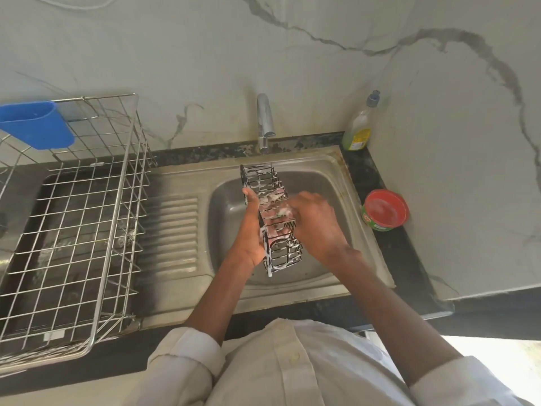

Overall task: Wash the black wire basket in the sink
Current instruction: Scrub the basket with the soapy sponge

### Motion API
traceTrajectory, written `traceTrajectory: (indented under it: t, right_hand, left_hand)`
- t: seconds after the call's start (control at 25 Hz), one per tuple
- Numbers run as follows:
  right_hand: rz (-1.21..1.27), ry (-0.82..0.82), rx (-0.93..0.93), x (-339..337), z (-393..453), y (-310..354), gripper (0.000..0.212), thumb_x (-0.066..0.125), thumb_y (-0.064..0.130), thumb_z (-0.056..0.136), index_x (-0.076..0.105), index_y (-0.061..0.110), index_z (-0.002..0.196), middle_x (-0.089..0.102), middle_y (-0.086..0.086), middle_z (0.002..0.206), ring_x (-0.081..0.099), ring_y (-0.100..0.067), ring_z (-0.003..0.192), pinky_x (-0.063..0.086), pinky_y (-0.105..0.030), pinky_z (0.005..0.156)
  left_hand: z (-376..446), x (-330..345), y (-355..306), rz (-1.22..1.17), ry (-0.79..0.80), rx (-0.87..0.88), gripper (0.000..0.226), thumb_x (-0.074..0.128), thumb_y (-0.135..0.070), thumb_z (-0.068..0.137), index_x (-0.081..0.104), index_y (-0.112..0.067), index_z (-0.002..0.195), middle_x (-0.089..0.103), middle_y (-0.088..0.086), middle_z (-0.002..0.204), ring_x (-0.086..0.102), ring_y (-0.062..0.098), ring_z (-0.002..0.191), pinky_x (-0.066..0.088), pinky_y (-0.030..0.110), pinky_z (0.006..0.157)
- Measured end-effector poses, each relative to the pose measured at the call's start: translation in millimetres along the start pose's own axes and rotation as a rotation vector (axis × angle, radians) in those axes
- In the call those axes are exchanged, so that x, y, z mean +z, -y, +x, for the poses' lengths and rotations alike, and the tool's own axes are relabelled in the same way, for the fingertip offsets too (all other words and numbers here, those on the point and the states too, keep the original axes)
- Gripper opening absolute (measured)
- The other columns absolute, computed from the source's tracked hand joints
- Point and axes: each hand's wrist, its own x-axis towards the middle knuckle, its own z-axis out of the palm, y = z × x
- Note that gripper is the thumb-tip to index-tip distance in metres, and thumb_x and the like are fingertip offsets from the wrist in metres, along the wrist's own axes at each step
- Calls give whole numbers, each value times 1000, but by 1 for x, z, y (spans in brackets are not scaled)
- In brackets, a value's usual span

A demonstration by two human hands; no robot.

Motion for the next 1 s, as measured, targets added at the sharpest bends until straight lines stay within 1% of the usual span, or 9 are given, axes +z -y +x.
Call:
traceTrajectory:
  t: [0.08, 0.2, 0.24, 0.36, 0.48, 0.56, 0.64, 0.84, 1.0]
  right_hand:
    - [11, -107, 138, 0, -1, -4, 52, 61, -23, 77, 76, 11, 114, 74, -12, 102, 68, -31, 94, 54, -37, 78]
    - [49, -172, 155, 8, -15, 17, 52, 58, -25, 75, 76, 7, 112, 71, -13, 102, 69, -33, 90, 50, -30, 71]
    - [85, -180, 137, 12, -19, 25, 48, 58, -21, 77, 76, 9, 109, 69, -12, 100, 68, -33, 87, 52, -33, 68]
    - [213, -222, 81, 18, -10, 47, 35, 55, -3, 85, 76, 12, 108, 68, -9, 100, 68, -30, 82, 58, -44, 65]
    - [246, -129, -96, 23, 1, 58, 30, 51, 15, 92, 79, 9, 100, 67, -9, 91, 66, -27, 78, 56, -36, 67]
    - [216, -83, -186, 25, -10, 49, 19, 62, 3, 87, 78, 8, 95, 67, -8, 94, 66, -29, 86, 57, -38, 69]
    - [189, -68, -202, 25, -25, 37, 31, 68, -14, 78, 76, 9, 97, 70, -8, 104, 68, -32, 95, 59, -42, 68]
    - [72, -180, -68, 15, 27, 30, 43, 72, -19, 68, 75, 11, 98, 70, -6, 94, 64, -29, 87, 53, -36, 61]
    - [88, -219, -19, 7, 22, 18, 41, 68, -21, 76, 77, 10, 101, 72, -6, 97, 66, -26, 86, 56, -36, 65]
  left_hand:
    - [4, -1, -6, -83, -28, -3, 105, 38, -91, 88, 65, -5, 141, 66, 25, 140, 67, 44, 122, 60, 55, 96]
    - [8, 0, -11, -233, -65, 1, 106, 43, -92, 84, 72, 2, 125, 71, 24, 119, 70, 35, 84, 59, 34, 52]
    - [8, 0, -12, -265, -49, 0, 104, 46, -93, 82, 76, 0, 115, 71, 22, 112, 68, 33, 79, 56, 34, 54]
    - [2, 4, -7, -322, -22, -25, 95, 53, -94, 76, 79, -6, 101, 71, 14, 103, 66, 29, 96, 53, 39, 85]
    - [3, 1, 3, -348, -7, -39, 83, 60, -94, 73, 65, -13, 90, 58, 9, 102, 60, 26, 108, 37, 42, 119]
    - [6, -5, 1, -359, 12, -51, 93, 62, -98, 66, 60, -11, 97, 51, 12, 107, 57, 29, 106, 39, 43, 115]
    - [10, -8, -4, -347, 7, -79, 104, 58, -100, 64, 70, -6, 107, 58, 19, 115, 61, 32, 101, 50, 43, 101]
    - [1, 8, -13, -309, 64, -49, 97, 50, -89, 83, 78, -2, 114, 72, 19, 117, 71, 35, 106, 54, 42, 90]
    - [1, 1, -19, -310, 48, -56, 110, 58, -91, 79, 65, 1, 138, 58, 27, 146, 57, 45, 135, 48, 58, 109]
